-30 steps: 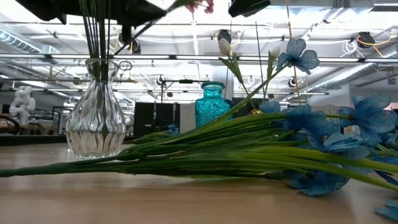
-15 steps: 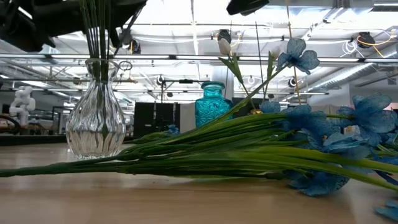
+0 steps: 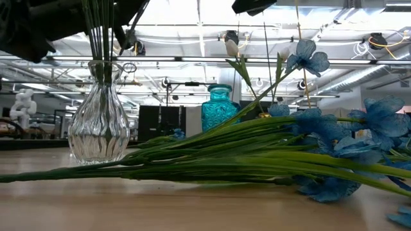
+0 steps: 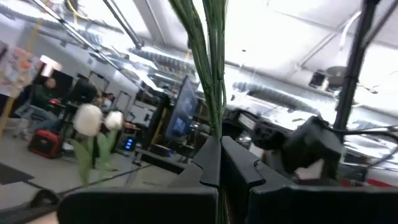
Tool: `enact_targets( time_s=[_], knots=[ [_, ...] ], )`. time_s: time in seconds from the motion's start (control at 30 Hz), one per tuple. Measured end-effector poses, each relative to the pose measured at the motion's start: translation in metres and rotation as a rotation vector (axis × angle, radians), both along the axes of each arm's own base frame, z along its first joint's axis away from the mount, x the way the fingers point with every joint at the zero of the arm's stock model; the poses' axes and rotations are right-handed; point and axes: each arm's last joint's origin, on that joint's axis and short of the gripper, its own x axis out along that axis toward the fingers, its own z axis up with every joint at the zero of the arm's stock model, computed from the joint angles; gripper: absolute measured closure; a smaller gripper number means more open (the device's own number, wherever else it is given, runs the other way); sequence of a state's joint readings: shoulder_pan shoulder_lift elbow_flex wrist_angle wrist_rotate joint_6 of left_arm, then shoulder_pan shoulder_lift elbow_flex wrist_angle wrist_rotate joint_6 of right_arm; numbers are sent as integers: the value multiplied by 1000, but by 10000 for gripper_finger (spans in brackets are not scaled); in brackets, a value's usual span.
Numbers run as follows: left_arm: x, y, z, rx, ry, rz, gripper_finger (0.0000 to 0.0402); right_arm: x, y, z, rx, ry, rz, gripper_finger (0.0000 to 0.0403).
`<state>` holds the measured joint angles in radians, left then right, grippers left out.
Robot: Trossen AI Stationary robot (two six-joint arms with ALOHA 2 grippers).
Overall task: Sort flowers into vase by color
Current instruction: Put the pink flowers into the transparent vase
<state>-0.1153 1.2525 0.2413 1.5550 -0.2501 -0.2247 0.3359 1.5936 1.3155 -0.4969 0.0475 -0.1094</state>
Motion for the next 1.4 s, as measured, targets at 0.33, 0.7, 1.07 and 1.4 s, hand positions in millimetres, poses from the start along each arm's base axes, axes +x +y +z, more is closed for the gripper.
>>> enact_targets(
  time_s=[0.33, 0.7, 1.07, 1.4],
  knots=[
    [15, -23, -7, -28, 49, -44, 398, 0, 0, 0, -3, 0, 3, 255],
    [26, -28, 5, 0, 14, -27, 398, 16, -8, 10, -10, -226, -99, 255],
    [26, -28, 5, 37, 18, -17, 398, 40, -77, 48, 107, -655, -401, 252],
    [26, -29, 5, 72, 19, -22, 398, 42, -102, 62, 323, -768, -385, 166]
  ],
)
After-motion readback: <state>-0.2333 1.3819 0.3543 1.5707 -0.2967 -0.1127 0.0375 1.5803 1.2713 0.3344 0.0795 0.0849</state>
